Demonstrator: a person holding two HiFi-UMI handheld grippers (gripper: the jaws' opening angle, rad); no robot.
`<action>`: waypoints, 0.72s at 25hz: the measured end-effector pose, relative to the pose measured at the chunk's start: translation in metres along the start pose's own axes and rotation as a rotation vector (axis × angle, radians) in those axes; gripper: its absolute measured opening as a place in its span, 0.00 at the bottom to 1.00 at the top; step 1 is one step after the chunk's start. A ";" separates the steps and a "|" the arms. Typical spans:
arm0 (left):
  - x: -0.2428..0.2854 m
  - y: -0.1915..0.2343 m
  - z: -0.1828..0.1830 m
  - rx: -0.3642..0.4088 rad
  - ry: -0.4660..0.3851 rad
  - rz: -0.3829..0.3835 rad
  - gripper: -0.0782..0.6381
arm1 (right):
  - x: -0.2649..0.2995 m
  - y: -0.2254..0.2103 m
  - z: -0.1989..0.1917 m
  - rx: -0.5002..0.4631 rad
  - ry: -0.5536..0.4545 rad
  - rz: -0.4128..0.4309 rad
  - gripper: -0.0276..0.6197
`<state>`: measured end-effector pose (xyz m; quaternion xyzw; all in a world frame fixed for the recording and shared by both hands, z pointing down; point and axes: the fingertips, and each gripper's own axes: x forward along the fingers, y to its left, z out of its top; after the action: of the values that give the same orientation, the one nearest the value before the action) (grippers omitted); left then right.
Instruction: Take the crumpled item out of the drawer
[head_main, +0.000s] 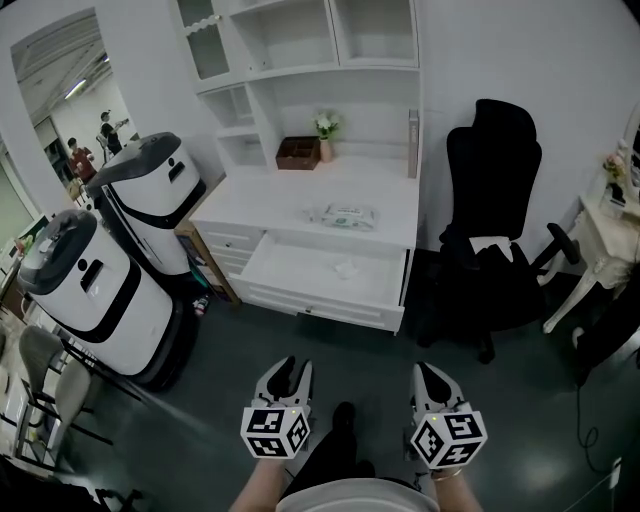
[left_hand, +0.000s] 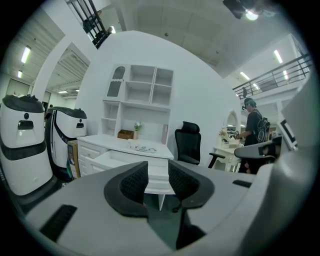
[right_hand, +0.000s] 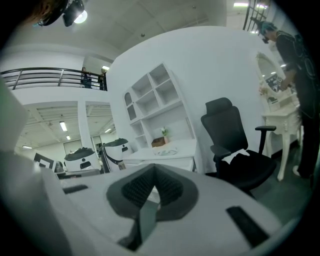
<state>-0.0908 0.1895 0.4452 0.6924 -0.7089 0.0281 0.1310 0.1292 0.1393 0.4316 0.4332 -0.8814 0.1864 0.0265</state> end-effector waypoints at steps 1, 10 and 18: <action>0.005 0.002 0.002 0.001 0.002 -0.002 0.27 | 0.005 -0.001 0.002 -0.001 0.002 -0.002 0.05; 0.073 0.030 0.023 -0.005 0.001 -0.024 0.31 | 0.068 -0.016 0.018 0.004 0.013 -0.031 0.05; 0.138 0.058 0.045 -0.013 0.011 -0.055 0.34 | 0.129 -0.025 0.039 0.020 0.010 -0.067 0.05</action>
<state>-0.1557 0.0472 0.4415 0.7106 -0.6890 0.0237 0.1404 0.0726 0.0145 0.4302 0.4617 -0.8644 0.1964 0.0328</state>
